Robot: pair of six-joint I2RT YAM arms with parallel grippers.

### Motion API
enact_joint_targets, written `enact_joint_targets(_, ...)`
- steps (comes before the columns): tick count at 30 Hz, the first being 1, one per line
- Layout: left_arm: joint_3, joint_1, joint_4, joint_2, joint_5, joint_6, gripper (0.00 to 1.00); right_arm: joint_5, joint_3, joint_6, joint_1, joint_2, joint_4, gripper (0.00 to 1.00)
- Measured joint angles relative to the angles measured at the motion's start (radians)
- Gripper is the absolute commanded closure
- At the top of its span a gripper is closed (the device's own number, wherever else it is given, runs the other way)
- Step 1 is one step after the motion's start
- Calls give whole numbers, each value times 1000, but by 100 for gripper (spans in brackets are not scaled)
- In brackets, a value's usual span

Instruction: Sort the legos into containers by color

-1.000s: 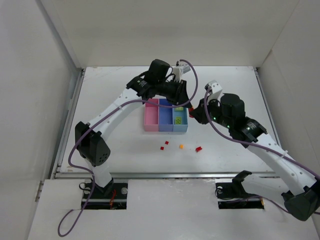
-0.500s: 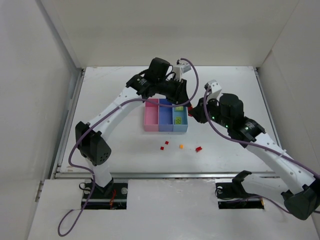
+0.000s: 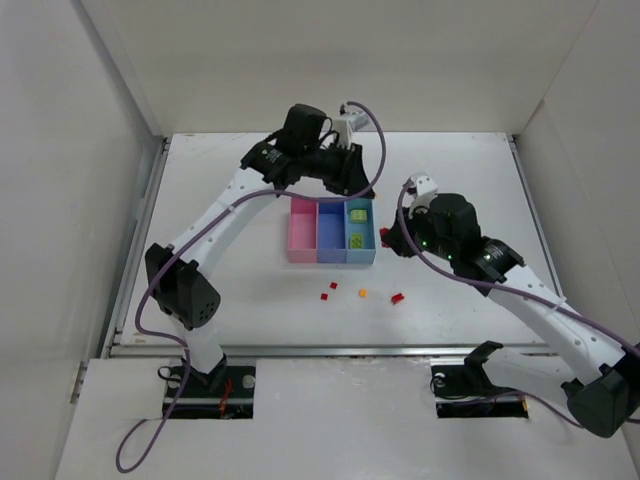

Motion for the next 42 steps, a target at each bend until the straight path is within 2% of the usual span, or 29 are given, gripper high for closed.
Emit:
enact_joint_targets(6,56,62,47,-1,-37,24,100,18,-69,7,0,24,-133,100)
enact_joint_targets(12,36,60,50,-2,-71,51,100,21,-59,12,0,29,-151,100)
enact_joint_targets(21,-220,61,117,-2,-334,253,100,45,-39,15,0,37,-150,100)
enact_joint_targets(26,-324,67,180,4,-406,344,99,55,-39,15,0,36,-150,100)
enact_joint_targets(32,-339,67,250,68,-449,406,84,57,-39,15,0,36,-151,100)
enact_joint_targets(35,-339,63,254,119,-464,424,82,60,-39,15,0,36,-152,100)
enact_joint_targets(39,-339,53,253,153,-480,434,70,68,-39,15,0,35,-158,100)
enact_joint_targets(40,-339,51,253,154,-486,435,62,71,-39,15,0,32,-158,100)
enact_joint_targets(42,-339,50,254,154,-494,436,54,76,-39,15,0,25,-159,100)
